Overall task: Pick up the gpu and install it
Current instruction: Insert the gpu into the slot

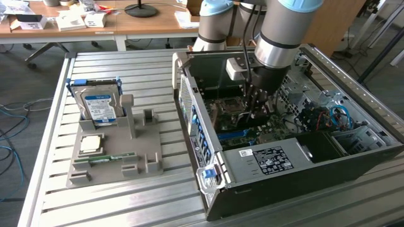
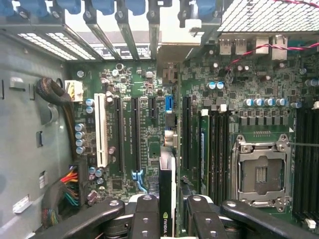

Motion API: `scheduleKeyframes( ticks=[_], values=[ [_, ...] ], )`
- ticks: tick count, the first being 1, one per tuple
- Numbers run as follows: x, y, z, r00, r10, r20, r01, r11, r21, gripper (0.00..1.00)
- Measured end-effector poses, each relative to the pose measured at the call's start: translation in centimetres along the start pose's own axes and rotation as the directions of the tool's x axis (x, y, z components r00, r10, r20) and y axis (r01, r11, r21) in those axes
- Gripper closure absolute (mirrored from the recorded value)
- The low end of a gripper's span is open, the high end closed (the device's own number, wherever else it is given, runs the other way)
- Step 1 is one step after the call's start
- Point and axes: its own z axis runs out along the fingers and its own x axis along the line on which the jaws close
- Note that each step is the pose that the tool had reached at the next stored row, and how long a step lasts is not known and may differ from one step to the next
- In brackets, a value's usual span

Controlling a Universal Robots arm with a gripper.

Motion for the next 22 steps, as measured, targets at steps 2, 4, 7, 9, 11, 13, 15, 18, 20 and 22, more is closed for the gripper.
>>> scheduleKeyframes(
  ticks=[2, 4, 7, 9, 11, 13, 15, 18, 20, 22],
  values=[
    [0.0, 0.15, 0.0, 1.0, 0.0, 0.0001, 0.0, 1.0, 0.0001, 0.74],
    [0.0, 0.34, 0.01, 1.0, 0.0, -0.0001, 0.0, 1.0, 0.0, 0.74],
    [0.0, 0.71, 0.01, 1.0, 0.0, -0.0001, 0.0, 1.0, 0.0, 0.74],
    [0.0, 0.73, 0.01, 1.0, 0.0, 0.0, 0.0, 1.0, 0.0, 0.74],
    [0.0, 0.74, 0.01, 1.0, 0.0, 0.0, 0.0, 1.0, 0.0, 0.74],
    [0.0, 0.77, 0.01, 1.0, 0.0, 0.0, 0.0, 1.0, 0.0, 0.74],
    [0.1, 0.98, 0.01, 1.0, 0.0, 0.0, 0.0, 1.0, 0.0001, 0.74],
    [0.1, 1.18, 0.01, 1.0, 0.0, 0.0, 0.0, 1.0, 0.0, 0.74],
    [0.1, 1.28, 0.01, 1.0, 0.0, -0.0001, 0.0, 1.0, 0.0001, 0.74],
    [0.1, 1.4, 0.01, 1.0, 0.0, 0.0, 0.0, 1.0, 0.0001, 0.74]
  ],
)
